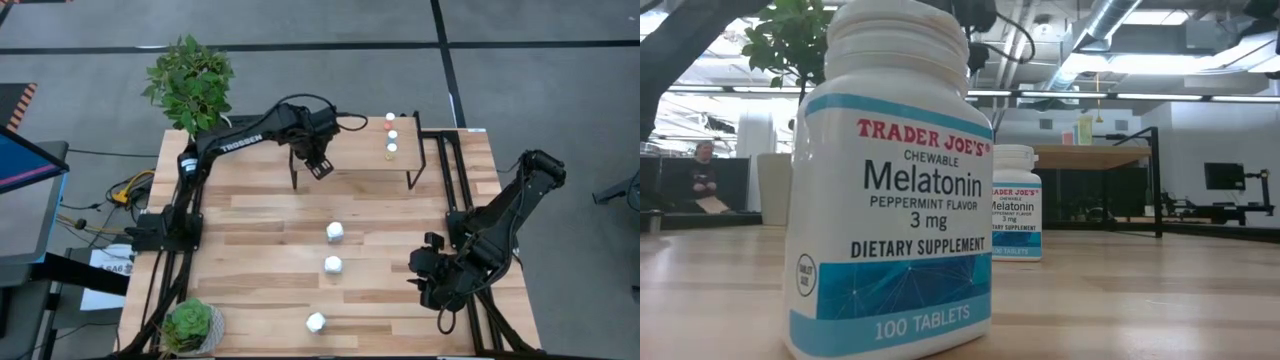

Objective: Pick and place medicine bottles onto shelf by color
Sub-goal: Put the transparent pill bottle on the shelf aligned with the other transparent pill bottles

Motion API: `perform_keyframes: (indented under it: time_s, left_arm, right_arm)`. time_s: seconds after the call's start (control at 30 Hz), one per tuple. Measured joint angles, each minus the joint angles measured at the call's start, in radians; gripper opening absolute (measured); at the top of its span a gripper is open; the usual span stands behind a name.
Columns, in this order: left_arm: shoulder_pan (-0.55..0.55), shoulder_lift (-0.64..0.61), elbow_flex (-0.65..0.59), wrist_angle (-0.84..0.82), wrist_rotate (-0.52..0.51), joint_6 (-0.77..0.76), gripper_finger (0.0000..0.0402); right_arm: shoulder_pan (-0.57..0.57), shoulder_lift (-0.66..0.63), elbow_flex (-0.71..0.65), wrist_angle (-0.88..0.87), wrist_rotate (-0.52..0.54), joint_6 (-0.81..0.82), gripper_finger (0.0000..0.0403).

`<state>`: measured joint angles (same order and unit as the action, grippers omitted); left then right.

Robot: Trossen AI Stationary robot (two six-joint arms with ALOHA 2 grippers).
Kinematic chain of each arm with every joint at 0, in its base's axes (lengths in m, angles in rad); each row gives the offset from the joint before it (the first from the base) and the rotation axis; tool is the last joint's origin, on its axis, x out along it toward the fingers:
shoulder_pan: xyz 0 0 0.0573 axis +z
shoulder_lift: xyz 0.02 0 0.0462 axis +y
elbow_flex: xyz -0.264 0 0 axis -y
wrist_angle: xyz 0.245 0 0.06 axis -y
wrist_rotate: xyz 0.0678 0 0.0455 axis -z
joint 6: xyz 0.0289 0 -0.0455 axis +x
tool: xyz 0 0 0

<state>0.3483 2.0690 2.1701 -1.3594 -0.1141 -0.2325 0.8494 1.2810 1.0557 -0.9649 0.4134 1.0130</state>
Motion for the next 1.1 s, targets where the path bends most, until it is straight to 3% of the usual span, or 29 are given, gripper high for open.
perform_keyframes:
  time_s: [0.53,1.1]
  left_arm:
    - [0.023,0.014,0.001,0.035,0.005,0.010,0.0116]
    - [0.028,0.028,0.001,0.033,0.000,0.011,0.0197]
  right_arm:
    - [0.000,0.000,0.000,0.000,-0.001,0.000,0.0221]
    - [0.001,0.000,0.000,0.000,-0.004,0.000,0.0221]
